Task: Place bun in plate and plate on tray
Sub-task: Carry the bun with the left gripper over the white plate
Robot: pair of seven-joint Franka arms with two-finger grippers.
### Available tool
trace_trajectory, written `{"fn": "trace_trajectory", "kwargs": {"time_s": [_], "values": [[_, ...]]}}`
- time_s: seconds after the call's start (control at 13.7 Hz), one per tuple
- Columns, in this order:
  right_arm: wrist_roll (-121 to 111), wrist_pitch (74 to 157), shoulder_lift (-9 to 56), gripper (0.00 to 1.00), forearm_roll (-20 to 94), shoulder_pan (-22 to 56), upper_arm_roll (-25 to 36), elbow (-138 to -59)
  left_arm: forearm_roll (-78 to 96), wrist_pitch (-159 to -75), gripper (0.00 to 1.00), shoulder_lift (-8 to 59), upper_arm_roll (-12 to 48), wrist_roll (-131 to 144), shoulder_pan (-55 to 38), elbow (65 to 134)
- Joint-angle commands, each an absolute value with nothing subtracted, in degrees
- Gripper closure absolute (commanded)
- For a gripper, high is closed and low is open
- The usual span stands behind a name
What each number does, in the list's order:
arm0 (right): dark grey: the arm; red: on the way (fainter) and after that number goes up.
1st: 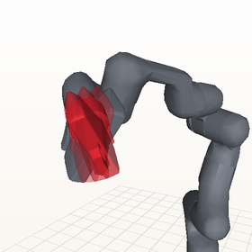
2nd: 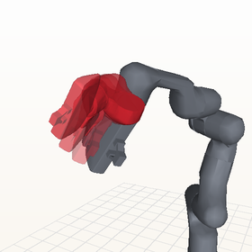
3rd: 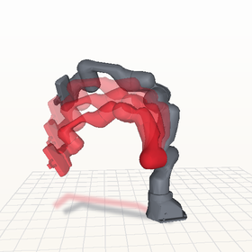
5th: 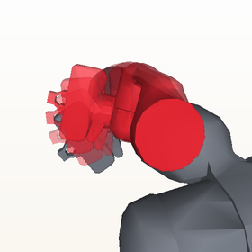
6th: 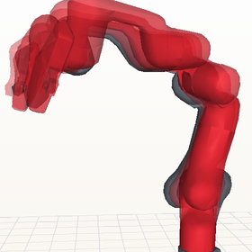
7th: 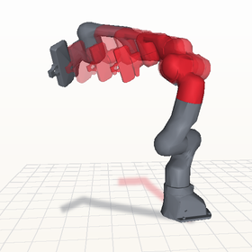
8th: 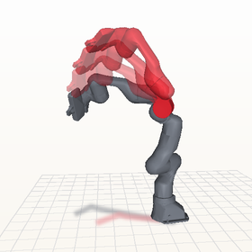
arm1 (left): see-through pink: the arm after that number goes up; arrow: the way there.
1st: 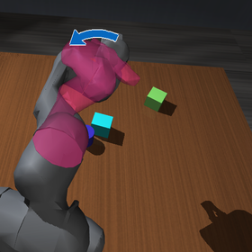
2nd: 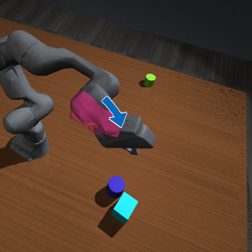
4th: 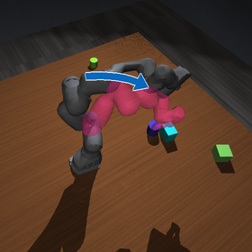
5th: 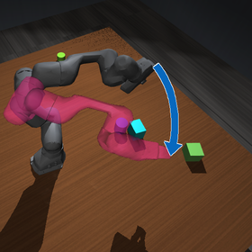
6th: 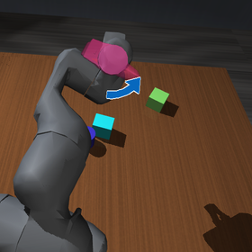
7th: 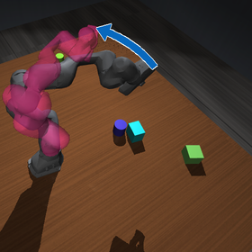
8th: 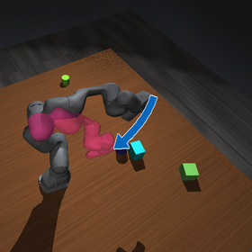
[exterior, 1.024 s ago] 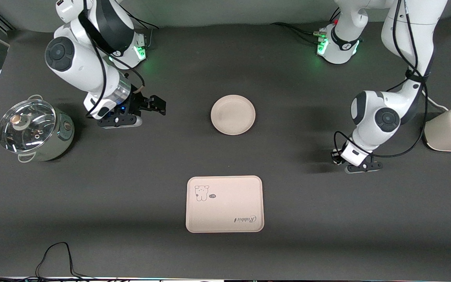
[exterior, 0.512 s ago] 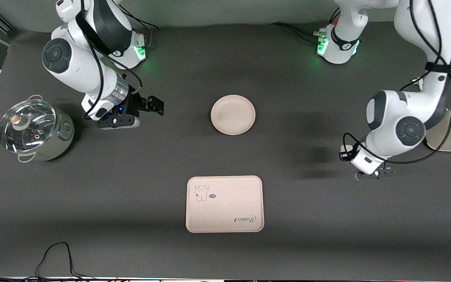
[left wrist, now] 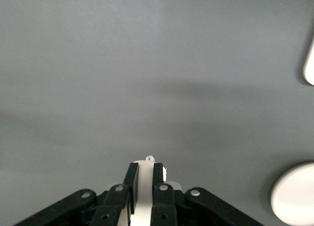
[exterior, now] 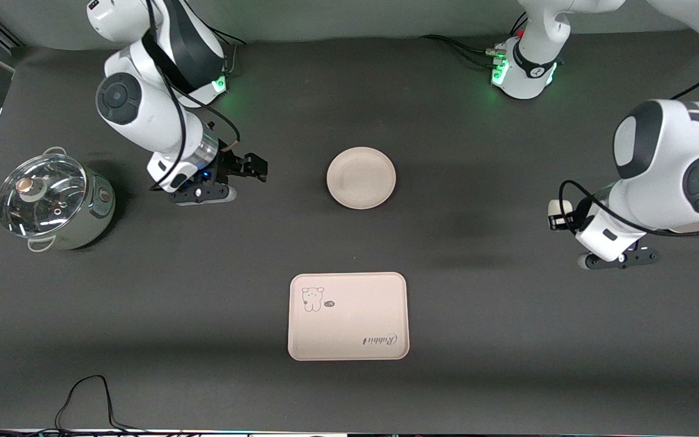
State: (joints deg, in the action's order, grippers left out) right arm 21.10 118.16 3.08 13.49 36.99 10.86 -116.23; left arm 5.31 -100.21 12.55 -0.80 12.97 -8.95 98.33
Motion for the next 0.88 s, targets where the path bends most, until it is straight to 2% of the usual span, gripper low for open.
{"fn": "trace_trajectory", "kwargs": {"time_s": [0.0,0.22,0.44,0.8], "values": [[19.60,121.54,6.85,0.00,14.50,37.00,11.51,-115.05,7.29,-98.09,0.84,10.37,0.43,18.61,-11.68,98.79],[19.42,123.66,7.83,0.00,14.68,36.65,12.04,-115.05,7.47,-101.49,0.84,10.98,6.39,29.31,-12.92,98.88],[17.85,119.63,4.84,0.00,14.59,36.74,15.98,-115.14,6.95,-108.43,0.83,14.40,13.26,42.23,-15.19,99.32],[13.27,117.16,3.26,0.00,14.68,36.83,18.37,-115.14,4.84,-117.93,0.83,20.55,14.50,56.14,-27.05,99.32]]}}
